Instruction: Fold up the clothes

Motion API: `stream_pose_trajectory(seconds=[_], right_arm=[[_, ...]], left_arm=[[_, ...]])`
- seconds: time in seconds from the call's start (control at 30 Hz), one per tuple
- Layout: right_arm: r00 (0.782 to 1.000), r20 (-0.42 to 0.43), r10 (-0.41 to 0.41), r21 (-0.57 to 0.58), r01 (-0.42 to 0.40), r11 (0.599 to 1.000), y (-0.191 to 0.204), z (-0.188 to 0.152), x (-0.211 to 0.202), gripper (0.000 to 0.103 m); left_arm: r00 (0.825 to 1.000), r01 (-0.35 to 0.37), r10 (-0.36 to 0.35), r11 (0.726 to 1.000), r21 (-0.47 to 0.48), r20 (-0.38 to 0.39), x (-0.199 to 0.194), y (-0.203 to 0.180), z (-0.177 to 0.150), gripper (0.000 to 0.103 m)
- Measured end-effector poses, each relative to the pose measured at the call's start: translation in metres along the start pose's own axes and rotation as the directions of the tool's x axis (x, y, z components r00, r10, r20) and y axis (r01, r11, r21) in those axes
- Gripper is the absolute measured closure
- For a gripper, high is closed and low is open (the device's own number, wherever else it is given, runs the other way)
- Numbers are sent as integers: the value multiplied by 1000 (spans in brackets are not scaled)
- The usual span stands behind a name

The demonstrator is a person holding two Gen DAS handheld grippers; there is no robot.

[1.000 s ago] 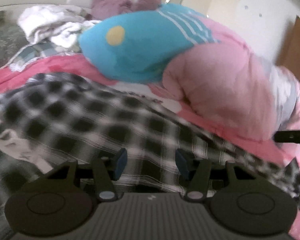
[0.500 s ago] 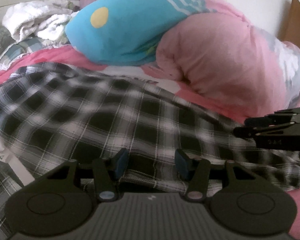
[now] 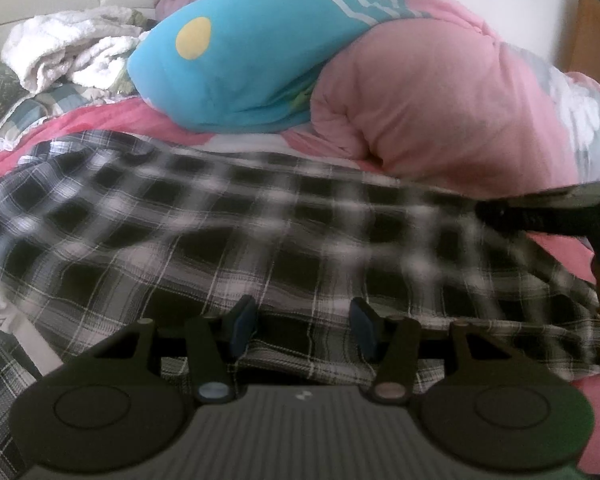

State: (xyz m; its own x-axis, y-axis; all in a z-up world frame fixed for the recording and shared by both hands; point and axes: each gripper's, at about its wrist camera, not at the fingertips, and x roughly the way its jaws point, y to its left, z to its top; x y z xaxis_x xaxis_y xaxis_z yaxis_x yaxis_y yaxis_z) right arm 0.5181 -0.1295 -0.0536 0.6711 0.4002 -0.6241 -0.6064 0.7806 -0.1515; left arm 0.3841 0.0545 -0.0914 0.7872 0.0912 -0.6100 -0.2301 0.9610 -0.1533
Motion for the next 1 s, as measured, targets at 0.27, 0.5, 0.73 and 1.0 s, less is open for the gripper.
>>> stream_pose_trajectory(seconds=[0.27, 0.5, 0.73, 1.0], right_arm=[[994, 0, -107, -26, 107, 994, 3, 6, 37, 101], [993, -56, -105, 16, 106, 994, -3, 0, 68, 94], [997, -53, -49, 201, 59, 978, -44, -5, -15, 40], [964, 8, -267, 381, 244, 892, -125, -82, -187, 30]], left_arm=[[1000, -2, 2, 1000, 5, 1, 0, 0, 0, 50], [1000, -5, 5, 1000, 10, 2, 0, 0, -1, 50], [1000, 6, -6, 1000, 0, 16, -5, 0, 1, 50], [999, 27, -28, 999, 32, 33, -7, -11, -1, 50]])
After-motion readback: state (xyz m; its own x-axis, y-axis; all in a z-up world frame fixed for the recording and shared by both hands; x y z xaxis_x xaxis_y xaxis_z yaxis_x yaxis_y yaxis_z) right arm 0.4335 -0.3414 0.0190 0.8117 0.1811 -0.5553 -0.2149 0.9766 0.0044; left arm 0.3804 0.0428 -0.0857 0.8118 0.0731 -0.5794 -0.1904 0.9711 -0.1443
